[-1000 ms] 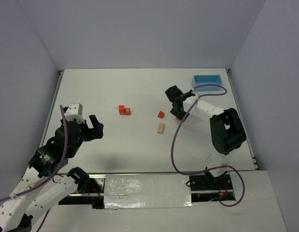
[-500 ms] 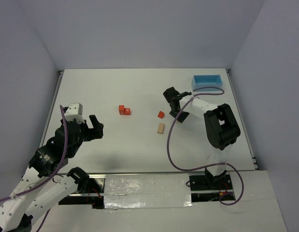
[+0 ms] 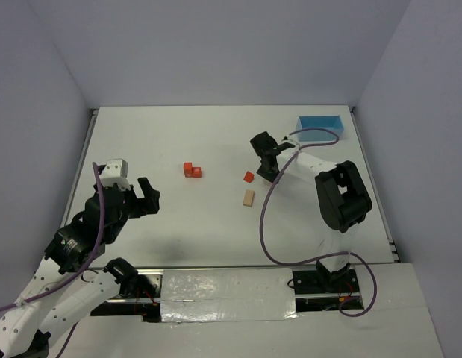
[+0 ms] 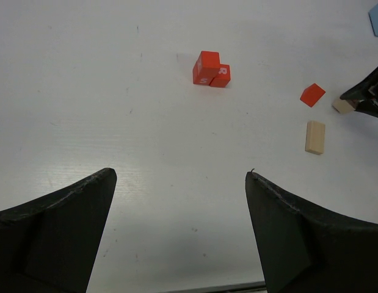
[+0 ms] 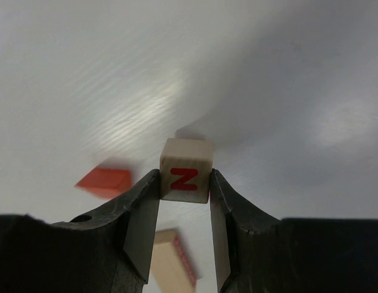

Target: Build the wood block tower

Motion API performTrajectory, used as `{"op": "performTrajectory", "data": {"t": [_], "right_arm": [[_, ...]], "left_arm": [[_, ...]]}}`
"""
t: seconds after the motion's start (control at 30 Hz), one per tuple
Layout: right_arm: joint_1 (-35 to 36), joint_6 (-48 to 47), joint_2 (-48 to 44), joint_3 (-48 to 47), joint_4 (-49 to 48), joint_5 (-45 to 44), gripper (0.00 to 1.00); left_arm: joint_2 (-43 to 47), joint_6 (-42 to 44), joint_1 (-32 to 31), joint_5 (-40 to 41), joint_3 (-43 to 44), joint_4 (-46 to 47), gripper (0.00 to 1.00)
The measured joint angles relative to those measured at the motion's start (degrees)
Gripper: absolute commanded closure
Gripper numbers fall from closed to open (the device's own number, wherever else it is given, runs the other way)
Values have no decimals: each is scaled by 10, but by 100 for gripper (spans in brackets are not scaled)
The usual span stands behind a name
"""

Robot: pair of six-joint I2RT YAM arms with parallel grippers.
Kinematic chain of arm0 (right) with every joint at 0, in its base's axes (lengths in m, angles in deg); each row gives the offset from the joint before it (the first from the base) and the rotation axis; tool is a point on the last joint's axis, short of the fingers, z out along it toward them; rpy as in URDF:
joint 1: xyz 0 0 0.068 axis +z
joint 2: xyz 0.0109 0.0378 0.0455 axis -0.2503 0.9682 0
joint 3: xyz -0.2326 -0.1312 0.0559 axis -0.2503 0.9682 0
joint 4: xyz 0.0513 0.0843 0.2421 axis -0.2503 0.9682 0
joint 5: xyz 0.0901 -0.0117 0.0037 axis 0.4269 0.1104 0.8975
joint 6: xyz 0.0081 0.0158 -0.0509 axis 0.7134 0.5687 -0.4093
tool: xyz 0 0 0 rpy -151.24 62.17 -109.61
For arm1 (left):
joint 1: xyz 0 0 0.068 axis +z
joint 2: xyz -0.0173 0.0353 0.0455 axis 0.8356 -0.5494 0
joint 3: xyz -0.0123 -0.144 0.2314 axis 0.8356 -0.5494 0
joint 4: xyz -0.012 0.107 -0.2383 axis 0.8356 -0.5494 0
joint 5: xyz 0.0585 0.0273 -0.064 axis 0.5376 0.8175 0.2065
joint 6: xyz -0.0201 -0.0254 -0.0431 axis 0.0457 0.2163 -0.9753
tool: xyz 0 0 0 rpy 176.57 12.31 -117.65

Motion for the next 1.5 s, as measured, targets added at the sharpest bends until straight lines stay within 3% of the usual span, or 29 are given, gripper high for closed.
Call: {"op": "performTrajectory", "data": {"t": [0.17, 0.3, 0.43, 0.6, 0.73, 1.23, 1.5], "right_arm": [[40, -163, 14, -51, -94, 90, 91], [81, -273, 92, -225, -101, 129, 90], [107, -299, 151, -346, -77, 137, 90], [118, -337, 152, -332, -80, 167, 92], [127, -419, 150, -304, -111, 207, 91], [136, -899, 140, -280, -119, 401, 97], [136, -1042, 188, -422, -22, 461, 97]], "left_arm": [[0, 0, 0, 0, 0, 0, 0], [-1, 0, 0, 1, 0, 0, 0], [-3, 0, 0, 2, 0, 0, 0], [-9, 0, 0, 3, 0, 0, 0], [-9, 0, 0, 4, 0, 0, 0], [-10, 0, -1, 13, 0, 0, 1], [-10, 0, -1, 14, 0, 0, 1]]}}
